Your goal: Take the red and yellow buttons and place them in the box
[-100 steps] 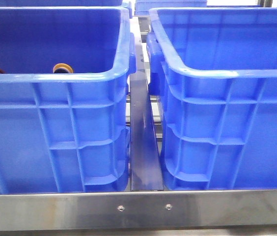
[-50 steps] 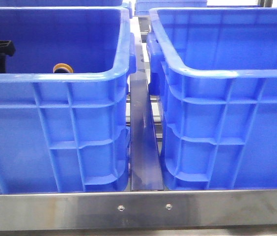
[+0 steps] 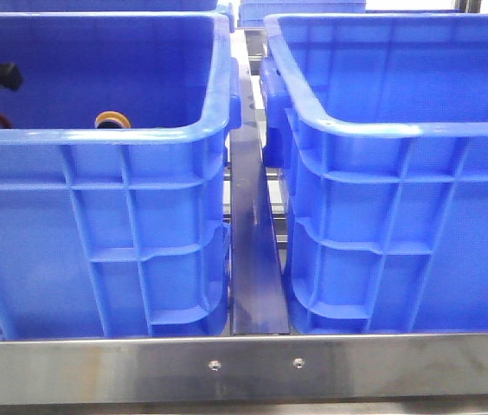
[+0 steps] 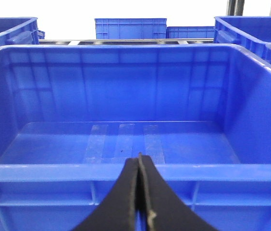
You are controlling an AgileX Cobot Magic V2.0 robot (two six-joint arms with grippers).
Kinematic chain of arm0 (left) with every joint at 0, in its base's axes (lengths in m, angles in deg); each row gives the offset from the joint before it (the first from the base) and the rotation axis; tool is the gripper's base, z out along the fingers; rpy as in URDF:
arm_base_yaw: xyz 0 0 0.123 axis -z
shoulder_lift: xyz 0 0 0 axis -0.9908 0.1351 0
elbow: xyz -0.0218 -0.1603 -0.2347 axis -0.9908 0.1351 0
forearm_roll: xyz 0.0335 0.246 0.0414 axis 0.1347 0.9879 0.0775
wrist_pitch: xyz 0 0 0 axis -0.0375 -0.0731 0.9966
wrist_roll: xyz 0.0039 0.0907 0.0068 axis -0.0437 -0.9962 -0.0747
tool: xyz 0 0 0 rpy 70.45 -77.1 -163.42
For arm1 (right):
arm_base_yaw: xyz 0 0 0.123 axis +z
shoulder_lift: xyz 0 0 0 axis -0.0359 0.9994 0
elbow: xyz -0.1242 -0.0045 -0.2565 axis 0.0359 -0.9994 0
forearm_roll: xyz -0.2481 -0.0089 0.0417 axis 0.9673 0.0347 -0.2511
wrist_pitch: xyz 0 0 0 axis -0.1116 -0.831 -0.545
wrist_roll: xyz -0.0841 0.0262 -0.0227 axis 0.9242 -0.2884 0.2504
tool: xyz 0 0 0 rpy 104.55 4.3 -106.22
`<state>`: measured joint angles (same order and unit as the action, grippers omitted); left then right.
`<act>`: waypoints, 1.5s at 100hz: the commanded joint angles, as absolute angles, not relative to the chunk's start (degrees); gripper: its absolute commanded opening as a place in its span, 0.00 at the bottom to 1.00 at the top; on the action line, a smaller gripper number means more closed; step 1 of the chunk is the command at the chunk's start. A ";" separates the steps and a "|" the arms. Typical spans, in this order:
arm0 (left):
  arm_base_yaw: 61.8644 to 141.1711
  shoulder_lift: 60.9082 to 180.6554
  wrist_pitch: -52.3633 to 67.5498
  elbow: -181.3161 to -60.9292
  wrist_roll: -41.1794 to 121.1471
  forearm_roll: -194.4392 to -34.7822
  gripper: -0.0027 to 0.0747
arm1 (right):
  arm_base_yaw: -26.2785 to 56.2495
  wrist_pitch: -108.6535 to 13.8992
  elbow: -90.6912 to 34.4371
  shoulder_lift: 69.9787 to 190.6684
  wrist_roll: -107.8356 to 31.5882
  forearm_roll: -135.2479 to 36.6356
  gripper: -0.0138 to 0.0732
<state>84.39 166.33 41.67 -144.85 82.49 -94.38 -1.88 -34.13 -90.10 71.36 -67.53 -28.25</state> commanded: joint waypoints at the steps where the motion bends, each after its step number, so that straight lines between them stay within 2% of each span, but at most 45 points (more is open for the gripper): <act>1: 85.99 159.48 37.77 -144.35 80.37 -96.48 0.15 | -2.20 -30.11 -88.99 69.88 -67.32 -27.67 0.08; 31: 93.52 145.61 30.71 -134.59 78.29 -97.81 0.15 | -2.20 -30.11 -88.99 69.88 -67.32 -27.67 0.08; 48: 99.62 140.56 30.69 -133.68 69.33 -104.30 0.15 | -2.20 -30.05 -88.99 69.88 -67.32 -27.67 0.08; 74: 110.55 139.20 32.31 -133.68 51.67 -121.41 0.15 | -2.20 -29.97 -88.99 69.88 -67.32 -27.67 0.08; 101: 119.20 139.32 31.83 -133.68 47.71 -122.90 0.15 | -2.20 -28.69 -87.52 69.88 -67.32 -27.67 0.08; 125: 119.72 139.32 31.56 -133.68 47.71 -122.90 0.15 | -2.20 -43.32 -77.46 71.87 -67.32 -27.67 0.08; 150: 119.72 139.32 31.04 -133.68 47.71 -122.90 0.15 | -2.20 -56.78 -64.78 83.86 -67.32 -27.67 0.08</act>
<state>119.27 141.28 34.35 -132.12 47.91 -120.78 -1.88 -56.97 -70.48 78.60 -67.53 -28.25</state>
